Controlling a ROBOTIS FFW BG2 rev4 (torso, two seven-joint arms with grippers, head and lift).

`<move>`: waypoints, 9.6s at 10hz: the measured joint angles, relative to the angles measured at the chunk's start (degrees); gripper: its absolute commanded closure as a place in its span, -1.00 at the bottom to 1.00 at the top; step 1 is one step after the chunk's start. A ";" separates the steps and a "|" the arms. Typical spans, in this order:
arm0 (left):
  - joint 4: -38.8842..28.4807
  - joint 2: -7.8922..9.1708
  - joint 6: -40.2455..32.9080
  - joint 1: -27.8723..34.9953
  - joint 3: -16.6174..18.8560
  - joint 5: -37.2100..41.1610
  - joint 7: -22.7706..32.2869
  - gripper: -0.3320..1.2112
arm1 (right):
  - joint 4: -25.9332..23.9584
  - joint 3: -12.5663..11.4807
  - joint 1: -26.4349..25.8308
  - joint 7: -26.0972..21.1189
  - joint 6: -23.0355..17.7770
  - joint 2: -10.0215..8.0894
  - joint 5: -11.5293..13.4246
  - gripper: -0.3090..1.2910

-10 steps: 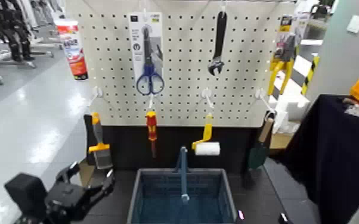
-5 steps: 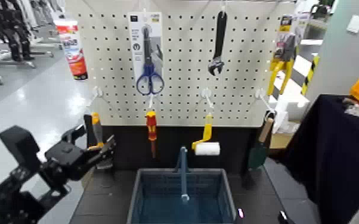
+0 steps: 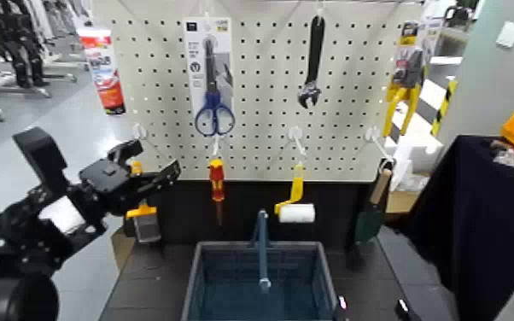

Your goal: Put the blue scissors into the crate.

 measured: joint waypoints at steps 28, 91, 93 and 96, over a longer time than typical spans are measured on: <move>20.84 5.17 -2.09 -27.62 -12.22 1.66 -10.72 0.85 | 2.28 0.67 -2.90 2.44 -0.93 -0.11 -1.64 -0.39; 22.96 1.40 10.83 -2.53 -14.08 4.01 -8.82 0.97 | 2.35 0.41 -2.79 4.01 1.97 -0.84 -4.10 -0.35; 23.70 1.38 11.00 -2.87 -14.46 3.65 -8.90 0.97 | 2.41 0.48 -2.81 4.02 1.97 -0.85 -4.17 -0.35; 24.21 1.41 11.26 -2.93 -14.82 3.17 -8.91 0.94 | 2.43 0.39 -2.90 4.17 1.97 -0.88 -4.28 -0.35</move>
